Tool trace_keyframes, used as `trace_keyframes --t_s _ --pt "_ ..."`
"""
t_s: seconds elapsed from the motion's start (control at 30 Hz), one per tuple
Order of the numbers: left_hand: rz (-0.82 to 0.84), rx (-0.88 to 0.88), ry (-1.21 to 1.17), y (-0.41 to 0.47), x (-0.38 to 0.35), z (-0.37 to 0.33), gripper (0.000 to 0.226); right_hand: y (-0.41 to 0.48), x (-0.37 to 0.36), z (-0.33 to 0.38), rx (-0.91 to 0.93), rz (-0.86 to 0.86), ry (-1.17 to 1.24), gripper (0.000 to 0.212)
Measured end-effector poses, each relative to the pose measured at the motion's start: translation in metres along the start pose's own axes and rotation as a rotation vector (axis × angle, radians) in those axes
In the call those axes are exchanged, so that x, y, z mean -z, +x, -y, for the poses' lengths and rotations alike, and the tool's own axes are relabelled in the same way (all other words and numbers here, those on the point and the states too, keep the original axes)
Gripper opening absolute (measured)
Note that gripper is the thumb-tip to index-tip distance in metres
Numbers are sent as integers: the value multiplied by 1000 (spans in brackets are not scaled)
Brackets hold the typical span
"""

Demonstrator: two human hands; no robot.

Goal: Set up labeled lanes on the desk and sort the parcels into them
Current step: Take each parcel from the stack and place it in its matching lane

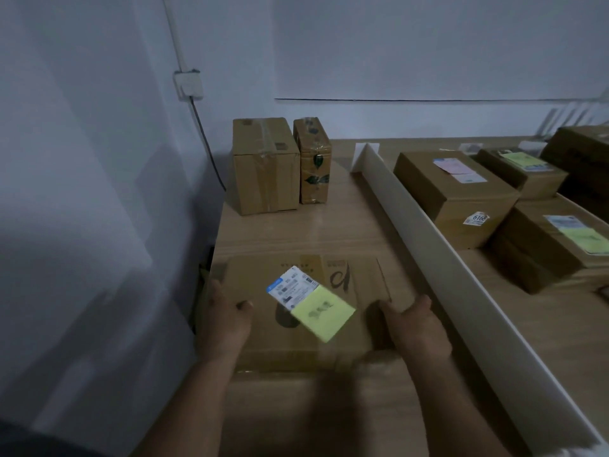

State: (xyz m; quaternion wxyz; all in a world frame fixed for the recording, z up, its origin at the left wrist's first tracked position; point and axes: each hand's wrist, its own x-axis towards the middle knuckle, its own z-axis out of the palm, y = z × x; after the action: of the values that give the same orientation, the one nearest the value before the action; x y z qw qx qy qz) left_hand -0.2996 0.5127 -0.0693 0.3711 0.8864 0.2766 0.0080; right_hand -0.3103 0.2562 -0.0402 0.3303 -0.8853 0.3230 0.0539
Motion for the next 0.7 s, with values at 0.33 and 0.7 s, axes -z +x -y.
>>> trace_keyframes --t_s 0.33,0.7 --pt "-209 228 -198 -50 -11 0 103 1 4 0 46 112 -10 82" --pt "49 -43 -245 -23 -21 -11 68 0 4 1 127 142 -26 88"
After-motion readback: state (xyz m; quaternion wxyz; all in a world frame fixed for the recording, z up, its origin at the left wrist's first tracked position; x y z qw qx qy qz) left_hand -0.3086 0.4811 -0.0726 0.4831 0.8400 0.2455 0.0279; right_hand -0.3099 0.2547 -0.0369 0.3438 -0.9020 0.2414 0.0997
